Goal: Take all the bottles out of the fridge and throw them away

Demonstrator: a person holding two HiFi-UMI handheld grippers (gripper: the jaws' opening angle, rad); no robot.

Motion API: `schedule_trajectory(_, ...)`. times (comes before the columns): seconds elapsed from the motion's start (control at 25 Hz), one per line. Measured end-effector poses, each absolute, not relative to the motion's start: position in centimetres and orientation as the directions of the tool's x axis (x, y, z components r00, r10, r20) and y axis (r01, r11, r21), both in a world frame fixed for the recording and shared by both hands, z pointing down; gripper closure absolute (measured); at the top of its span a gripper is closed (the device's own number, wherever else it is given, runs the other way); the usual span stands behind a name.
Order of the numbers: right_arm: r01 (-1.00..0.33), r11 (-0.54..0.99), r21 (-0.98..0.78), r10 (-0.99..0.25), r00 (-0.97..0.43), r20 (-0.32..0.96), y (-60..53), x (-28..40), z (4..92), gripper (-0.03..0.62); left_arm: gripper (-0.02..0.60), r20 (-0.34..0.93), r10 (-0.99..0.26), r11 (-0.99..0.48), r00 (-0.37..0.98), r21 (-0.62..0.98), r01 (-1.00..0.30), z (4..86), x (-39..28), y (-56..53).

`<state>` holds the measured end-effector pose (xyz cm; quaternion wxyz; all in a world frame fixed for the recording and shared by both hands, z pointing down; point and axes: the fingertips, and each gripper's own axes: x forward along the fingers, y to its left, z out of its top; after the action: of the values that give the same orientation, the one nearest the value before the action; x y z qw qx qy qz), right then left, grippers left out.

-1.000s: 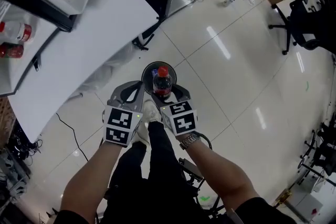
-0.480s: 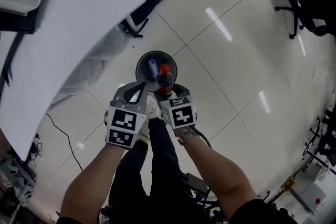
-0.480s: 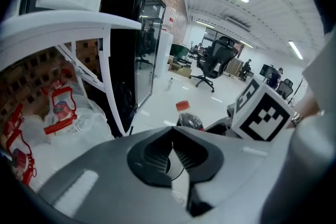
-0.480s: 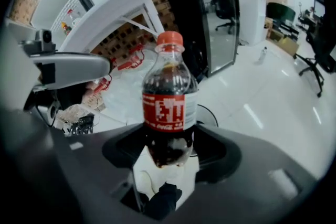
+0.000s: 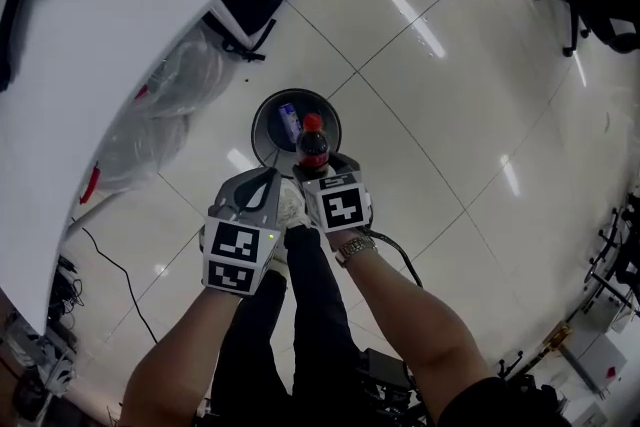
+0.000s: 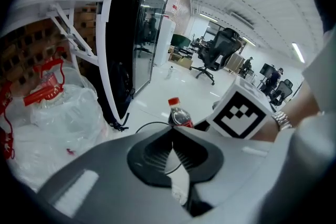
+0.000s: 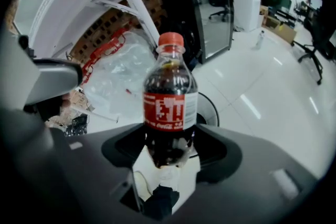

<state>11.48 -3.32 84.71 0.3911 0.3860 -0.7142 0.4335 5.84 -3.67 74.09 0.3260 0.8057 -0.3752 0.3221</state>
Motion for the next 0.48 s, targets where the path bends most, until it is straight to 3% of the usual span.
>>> schedule_trajectory(0.16, -0.914, 0.311, -0.259, -0.249, -0.341, 0.906, -4.4, 12.4, 86.8, 0.296, 0.578, 0.776, -0.379, -0.498, 0.504, 0.288, -0.818, 75.3, 5.5, -3.0)
schedule_trajectory(0.48, -0.909, 0.289, -0.301, -0.209, -0.366, 0.907, -2.9, 12.3, 86.8, 0.296, 0.578, 0.779, -0.381, -0.484, 0.498, 0.290, -0.825, 75.1, 5.3, -3.2)
